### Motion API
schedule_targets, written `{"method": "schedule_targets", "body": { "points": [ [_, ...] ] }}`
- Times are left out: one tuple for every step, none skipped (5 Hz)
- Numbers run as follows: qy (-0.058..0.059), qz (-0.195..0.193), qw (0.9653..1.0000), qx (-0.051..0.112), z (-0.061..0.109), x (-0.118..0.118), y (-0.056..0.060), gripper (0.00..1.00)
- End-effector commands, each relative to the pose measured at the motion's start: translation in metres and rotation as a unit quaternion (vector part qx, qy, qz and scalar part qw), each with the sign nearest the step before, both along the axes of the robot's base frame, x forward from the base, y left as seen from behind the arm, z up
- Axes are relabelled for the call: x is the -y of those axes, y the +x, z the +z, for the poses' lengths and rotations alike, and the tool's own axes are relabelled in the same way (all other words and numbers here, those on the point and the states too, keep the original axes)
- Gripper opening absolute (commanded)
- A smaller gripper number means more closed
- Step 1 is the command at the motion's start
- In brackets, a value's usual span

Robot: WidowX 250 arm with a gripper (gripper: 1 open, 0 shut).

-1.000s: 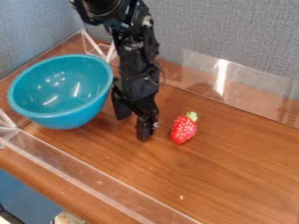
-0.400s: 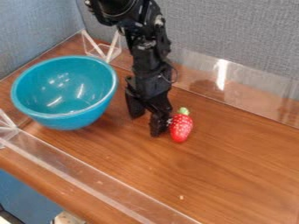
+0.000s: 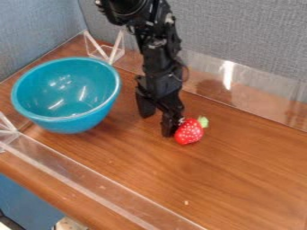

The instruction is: Remove the strawberry from inside the blue bowl and put it on the table

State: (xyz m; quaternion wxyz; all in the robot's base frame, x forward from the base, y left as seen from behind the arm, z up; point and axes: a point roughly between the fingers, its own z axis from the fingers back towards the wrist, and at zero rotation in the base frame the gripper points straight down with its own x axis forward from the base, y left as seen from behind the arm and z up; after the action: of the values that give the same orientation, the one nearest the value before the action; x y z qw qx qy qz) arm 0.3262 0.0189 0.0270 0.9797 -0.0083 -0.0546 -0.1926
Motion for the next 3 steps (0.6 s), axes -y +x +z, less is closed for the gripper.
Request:
{"method": "schedule_targets", "body": {
  "points": [
    [-0.006,-0.017,0.9998,0.009,0.001,0.009,0.006,1.0],
    [-0.009,-0.022,0.9994,0.026,0.018,0.016,0.012,1.0],
    [-0.013,-0.027,0.9986,0.044,0.034,0.022,0.018,1.0]
  ]
}}
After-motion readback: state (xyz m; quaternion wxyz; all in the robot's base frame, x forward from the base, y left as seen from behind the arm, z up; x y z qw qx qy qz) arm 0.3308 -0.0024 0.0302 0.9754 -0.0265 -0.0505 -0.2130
